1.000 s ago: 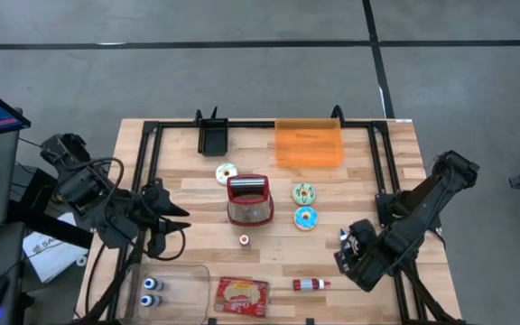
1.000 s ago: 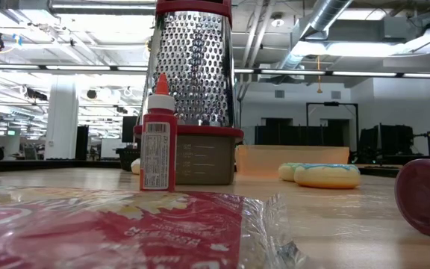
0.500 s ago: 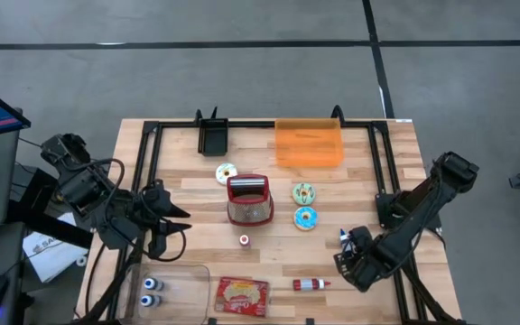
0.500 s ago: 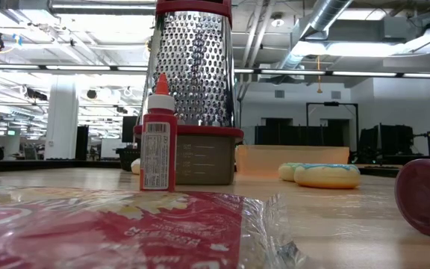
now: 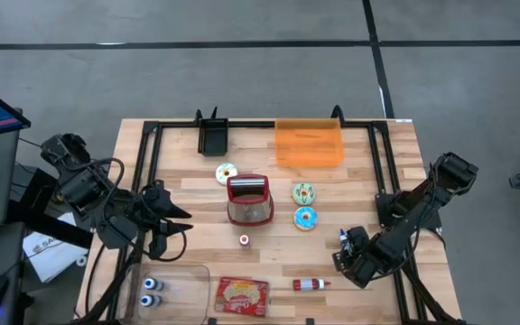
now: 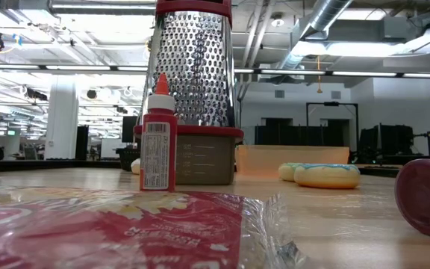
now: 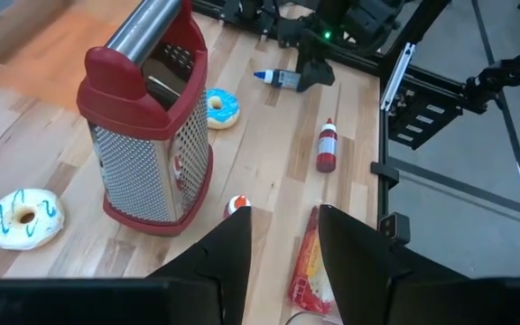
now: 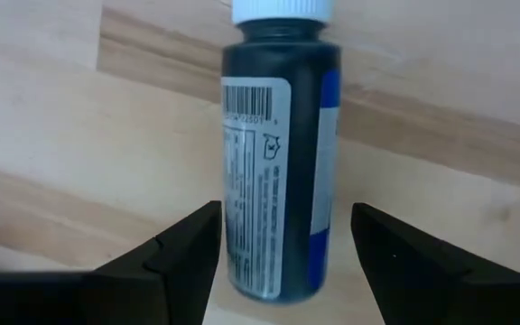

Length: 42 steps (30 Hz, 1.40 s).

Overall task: Pick & Place Food Item
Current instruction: Put the blue food coloring bottle into the transparent bin

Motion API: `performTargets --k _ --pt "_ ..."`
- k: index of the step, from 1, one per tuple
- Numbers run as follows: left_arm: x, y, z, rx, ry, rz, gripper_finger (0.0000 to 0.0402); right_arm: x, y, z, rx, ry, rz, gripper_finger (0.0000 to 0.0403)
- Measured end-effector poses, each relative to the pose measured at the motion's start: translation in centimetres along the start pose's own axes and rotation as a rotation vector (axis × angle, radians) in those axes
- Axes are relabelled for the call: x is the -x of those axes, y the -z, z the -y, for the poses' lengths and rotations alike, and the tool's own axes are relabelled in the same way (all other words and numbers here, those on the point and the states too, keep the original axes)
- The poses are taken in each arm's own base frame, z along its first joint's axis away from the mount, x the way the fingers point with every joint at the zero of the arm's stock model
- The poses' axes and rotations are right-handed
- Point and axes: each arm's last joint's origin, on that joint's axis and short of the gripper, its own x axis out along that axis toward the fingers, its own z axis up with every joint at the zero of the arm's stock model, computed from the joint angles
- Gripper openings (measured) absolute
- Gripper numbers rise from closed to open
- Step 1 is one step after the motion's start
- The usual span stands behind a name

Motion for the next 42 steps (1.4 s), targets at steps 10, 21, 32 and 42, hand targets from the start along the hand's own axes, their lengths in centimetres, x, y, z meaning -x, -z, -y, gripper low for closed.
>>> performTargets --k 10,21,32,42 --pt "0.0 -0.1 0.1 0.007 0.006 0.006 0.0127 -0.7 0.5 -0.3 0.039 0.005 0.017 0.0172" --pt "0.0 -0.1 0.1 -0.016 0.013 0.004 0.0127 4.9 3.4 -4.6 0.319 -0.56 -0.112 0.0149" --pt "-4.4 -1.6 4.3 -0.186 0.211 0.057 0.0127 13.4 2.4 -8.4 0.601 -0.979 -0.256 0.0145" --pt "-11.4 -3.9 6.9 -0.34 0.419 0.184 0.0127 19.1 -0.6 -11.6 0.668 -1.341 -0.322 0.0149"
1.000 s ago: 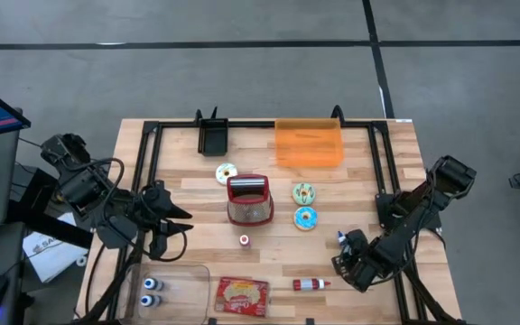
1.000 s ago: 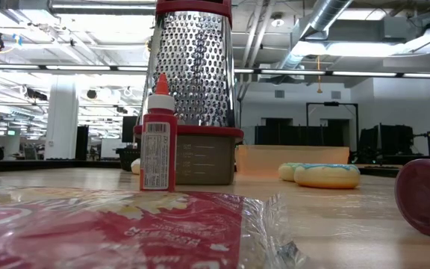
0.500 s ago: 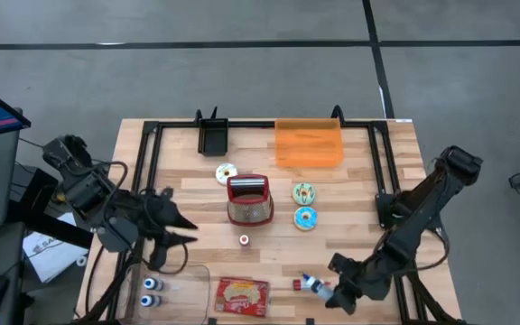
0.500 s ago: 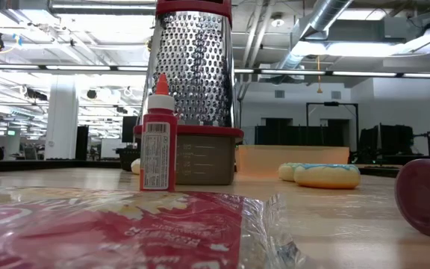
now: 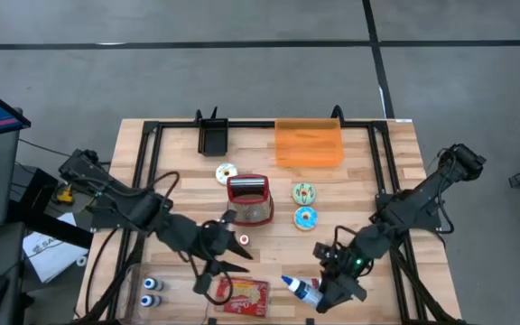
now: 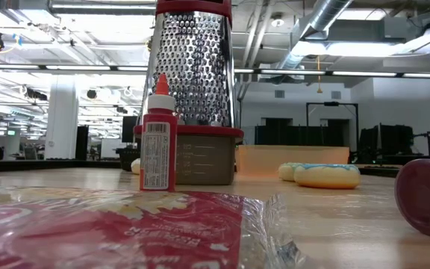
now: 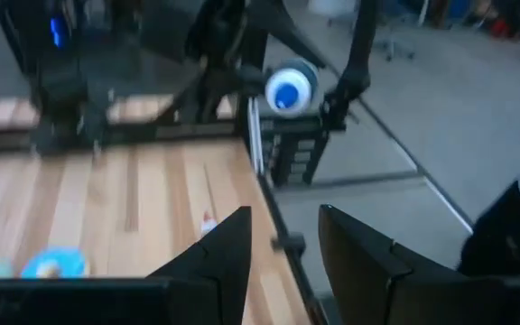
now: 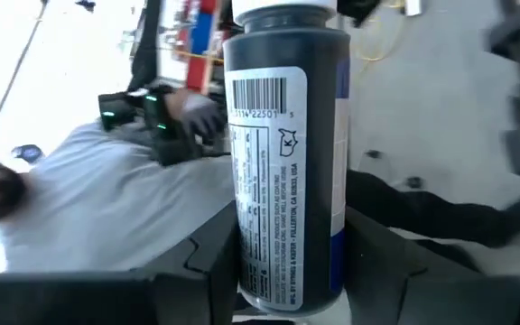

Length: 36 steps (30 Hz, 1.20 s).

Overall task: Pick & Place Food Item
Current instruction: Put the blue food coloring bottle into the transparent bin

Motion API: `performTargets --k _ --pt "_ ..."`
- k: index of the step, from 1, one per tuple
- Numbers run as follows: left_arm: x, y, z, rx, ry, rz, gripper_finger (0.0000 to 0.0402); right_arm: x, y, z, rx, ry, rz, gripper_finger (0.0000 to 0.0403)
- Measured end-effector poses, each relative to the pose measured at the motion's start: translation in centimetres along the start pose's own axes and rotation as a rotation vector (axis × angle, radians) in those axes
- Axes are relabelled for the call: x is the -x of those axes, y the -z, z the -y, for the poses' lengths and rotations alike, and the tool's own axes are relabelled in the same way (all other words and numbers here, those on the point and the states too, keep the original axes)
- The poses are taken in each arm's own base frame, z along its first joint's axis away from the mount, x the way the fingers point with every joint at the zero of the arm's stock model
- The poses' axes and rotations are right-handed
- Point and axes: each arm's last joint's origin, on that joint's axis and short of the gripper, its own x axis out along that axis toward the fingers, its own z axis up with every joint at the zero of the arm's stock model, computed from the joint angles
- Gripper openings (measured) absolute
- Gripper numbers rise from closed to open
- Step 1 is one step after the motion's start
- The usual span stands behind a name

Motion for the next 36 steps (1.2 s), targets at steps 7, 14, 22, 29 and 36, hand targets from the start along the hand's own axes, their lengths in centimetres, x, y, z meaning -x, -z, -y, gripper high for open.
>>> performTargets --k 7,14,22,29,36 --pt "-1.3 -0.7 0.2 -0.035 0.054 0.104 0.017 -0.8 -1.1 -1.7 0.02 -0.066 -0.063 0.0149" --pt "-1.2 -1.3 0.3 -0.04 0.064 0.165 0.0226 -2.4 -3.2 -1.1 0.045 -0.086 -0.105 0.015" --pt "-1.8 -0.9 0.6 -0.039 0.069 0.15 0.0233 -2.7 -5.6 -1.0 0.093 -0.139 -0.096 0.015" --pt "-1.9 -0.9 0.6 -0.037 0.069 0.149 0.0232 -2.1 -7.1 -0.6 0.104 -0.134 -0.077 0.0149" --pt "-1.9 -1.0 0.3 -0.04 0.061 0.157 0.0233 -2.2 -8.4 0.3 0.106 -0.131 -0.061 0.0149"
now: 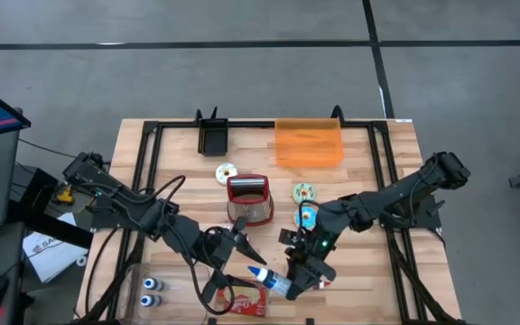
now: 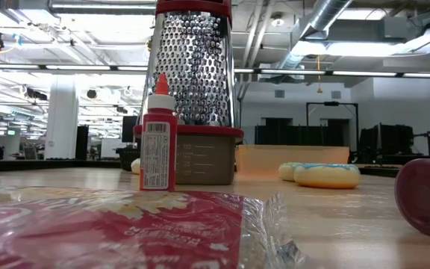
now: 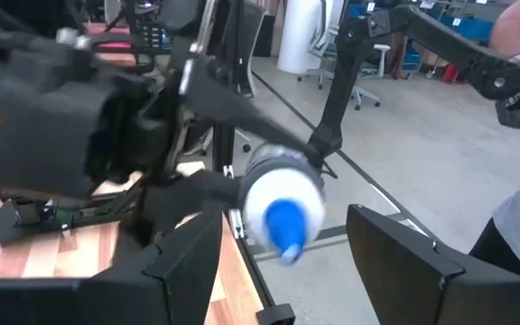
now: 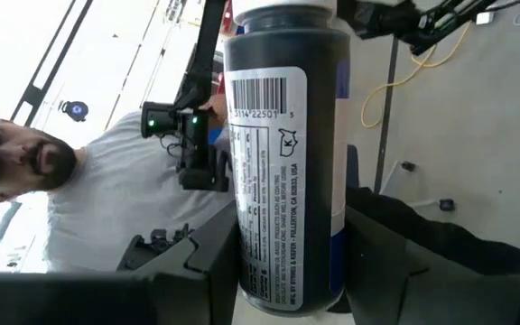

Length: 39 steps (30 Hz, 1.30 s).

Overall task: Pick & Place Food Item
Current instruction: Put the blue food coloring bottle into the transparent bin

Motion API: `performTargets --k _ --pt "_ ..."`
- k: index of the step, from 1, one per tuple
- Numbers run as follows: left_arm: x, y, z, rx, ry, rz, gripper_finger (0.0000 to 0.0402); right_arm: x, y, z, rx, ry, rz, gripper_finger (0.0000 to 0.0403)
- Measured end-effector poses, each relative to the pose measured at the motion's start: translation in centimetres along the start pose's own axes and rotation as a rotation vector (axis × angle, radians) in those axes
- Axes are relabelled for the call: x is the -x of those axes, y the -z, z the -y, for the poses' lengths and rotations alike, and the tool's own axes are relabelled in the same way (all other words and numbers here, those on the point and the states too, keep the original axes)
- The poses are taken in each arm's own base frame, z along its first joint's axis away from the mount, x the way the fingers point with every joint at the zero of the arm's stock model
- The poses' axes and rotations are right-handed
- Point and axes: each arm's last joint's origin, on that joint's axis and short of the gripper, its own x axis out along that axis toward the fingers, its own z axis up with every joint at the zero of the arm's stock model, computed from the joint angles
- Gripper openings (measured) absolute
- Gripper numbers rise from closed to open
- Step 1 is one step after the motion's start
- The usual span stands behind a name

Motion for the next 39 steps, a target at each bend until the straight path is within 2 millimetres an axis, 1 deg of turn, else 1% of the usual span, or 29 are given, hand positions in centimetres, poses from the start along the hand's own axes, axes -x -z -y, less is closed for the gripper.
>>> performTargets --k 3,17,21,27,29,35,39 --pt "0.0 0.0 0.0 0.0 0.007 -0.001 0.0231 -0.1 -0.3 0.5 -0.007 0.006 -0.009 0.0149" --pt "0.0 0.0 0.0 0.0 0.004 -0.001 0.0226 0.5 -1.2 0.8 0.012 0.008 0.017 0.0149" --pt "0.0 0.0 0.0 0.0 -0.002 0.0 0.0199 0.5 -1.2 0.8 0.012 0.009 0.018 0.015" --pt "0.0 0.0 0.0 0.0 0.0 0.001 0.0127 0.5 -1.2 0.8 0.015 0.007 0.018 0.015" --pt "0.0 -0.1 0.0 0.001 0.001 0.001 0.011 0.5 -1.2 0.7 0.017 0.003 0.019 0.015" --pt "0.2 -0.2 0.0 0.011 0.004 0.003 0.011 0.4 -1.2 0.5 0.03 -0.026 0.031 0.0154" --pt "0.4 -0.3 0.0 0.009 0.005 0.002 0.011 0.2 -0.9 0.1 0.042 -0.045 0.031 0.0178"
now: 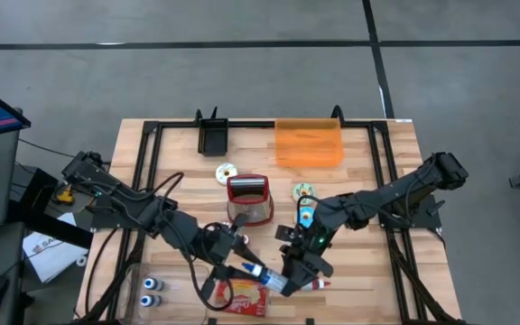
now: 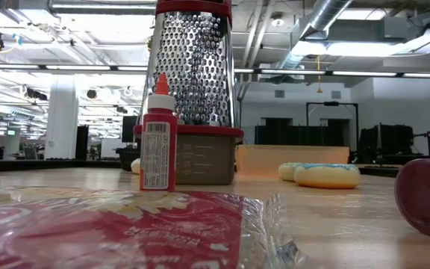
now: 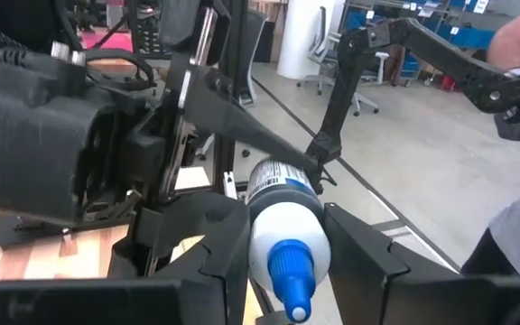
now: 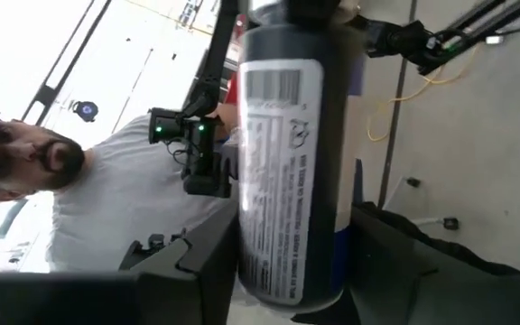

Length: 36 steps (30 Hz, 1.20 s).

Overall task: Pick & Place Food Item
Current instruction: Put the blue food coloring bottle into the transparent bin

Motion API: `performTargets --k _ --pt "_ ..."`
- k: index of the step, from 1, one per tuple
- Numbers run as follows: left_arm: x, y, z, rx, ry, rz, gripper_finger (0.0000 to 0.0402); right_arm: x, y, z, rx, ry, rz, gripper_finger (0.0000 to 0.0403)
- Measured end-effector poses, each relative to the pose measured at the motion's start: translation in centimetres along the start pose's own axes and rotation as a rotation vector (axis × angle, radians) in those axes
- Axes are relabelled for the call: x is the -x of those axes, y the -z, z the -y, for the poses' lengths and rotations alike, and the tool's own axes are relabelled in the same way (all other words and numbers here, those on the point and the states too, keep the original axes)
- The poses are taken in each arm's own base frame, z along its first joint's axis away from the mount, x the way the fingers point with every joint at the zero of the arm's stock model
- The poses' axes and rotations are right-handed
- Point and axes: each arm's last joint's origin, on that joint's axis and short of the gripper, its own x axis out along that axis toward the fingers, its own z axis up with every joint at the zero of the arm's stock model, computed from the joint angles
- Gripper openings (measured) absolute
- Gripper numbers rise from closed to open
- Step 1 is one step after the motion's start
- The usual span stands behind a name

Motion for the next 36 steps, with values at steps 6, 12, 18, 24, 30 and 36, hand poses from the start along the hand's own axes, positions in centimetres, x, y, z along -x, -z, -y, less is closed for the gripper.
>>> performTargets --k 6,12,18,24,30,36 --pt "1.6 -0.5 -0.2 0.007 -0.01 -0.028 0.011 -0.2 0.3 -0.3 0.006 -0.007 0.005 0.0228" --pt "3.9 -0.3 -0.4 0.014 -0.069 -0.128 0.011 -0.4 1.0 -0.7 0.007 -0.023 -0.043 0.0243" --pt "7.4 -0.1 -0.5 0.068 -0.144 -0.241 0.011 -0.8 2.9 0.9 -0.085 0.169 -0.129 0.0244" --pt "9.7 1.8 0.7 0.206 -0.154 -0.448 0.011 -1.1 5.9 2.0 -0.164 0.376 -0.225 0.0244" --pt "10.3 5.1 4.1 0.37 -0.135 -0.76 0.011 -1.6 8.1 1.7 -0.195 0.473 -0.205 0.0244" --pt "9.2 8.7 7.6 0.493 -0.198 -1.006 0.011 -2.0 9.2 1.3 -0.202 0.513 -0.155 0.0244"
